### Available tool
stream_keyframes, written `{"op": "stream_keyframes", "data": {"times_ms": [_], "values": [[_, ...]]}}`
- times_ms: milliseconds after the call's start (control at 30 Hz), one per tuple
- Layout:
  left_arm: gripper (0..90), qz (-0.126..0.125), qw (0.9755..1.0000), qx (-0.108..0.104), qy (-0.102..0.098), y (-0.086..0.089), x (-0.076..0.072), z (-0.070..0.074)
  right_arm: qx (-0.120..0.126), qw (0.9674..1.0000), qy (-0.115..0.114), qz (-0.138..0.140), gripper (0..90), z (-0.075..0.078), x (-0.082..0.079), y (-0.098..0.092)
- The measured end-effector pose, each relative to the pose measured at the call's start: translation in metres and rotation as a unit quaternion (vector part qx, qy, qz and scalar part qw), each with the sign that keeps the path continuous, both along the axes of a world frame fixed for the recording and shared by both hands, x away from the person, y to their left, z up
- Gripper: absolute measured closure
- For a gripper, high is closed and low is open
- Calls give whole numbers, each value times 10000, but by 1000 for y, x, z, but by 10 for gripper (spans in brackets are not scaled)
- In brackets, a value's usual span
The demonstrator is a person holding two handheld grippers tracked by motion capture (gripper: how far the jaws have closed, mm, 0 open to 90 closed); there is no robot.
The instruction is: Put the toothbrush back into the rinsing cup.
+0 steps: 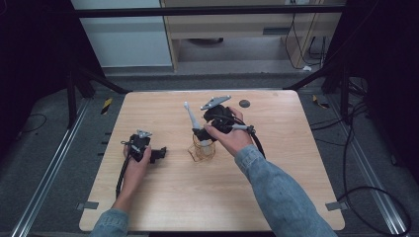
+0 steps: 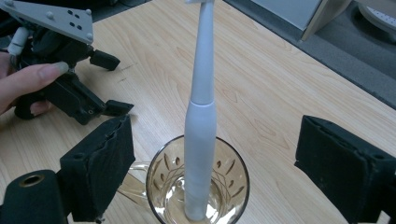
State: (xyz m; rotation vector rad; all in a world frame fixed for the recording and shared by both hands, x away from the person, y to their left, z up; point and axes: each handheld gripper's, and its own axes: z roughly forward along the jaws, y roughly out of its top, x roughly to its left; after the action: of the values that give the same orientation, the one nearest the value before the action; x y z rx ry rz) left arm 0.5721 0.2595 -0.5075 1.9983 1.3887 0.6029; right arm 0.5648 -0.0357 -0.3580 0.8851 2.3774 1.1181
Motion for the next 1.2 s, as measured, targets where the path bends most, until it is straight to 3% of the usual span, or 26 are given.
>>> {"op": "stream_keyframes", "data": {"times_ms": [600, 1200], "values": [[0, 1, 10000, -1, -3, 0, 0, 0, 32, 9999, -45, -130, 98, -4, -4, -20], [0, -4, 10000, 13, 3, 0, 0, 0, 245, 9985, -11, -499, 94, -6, -5, -54]]}}
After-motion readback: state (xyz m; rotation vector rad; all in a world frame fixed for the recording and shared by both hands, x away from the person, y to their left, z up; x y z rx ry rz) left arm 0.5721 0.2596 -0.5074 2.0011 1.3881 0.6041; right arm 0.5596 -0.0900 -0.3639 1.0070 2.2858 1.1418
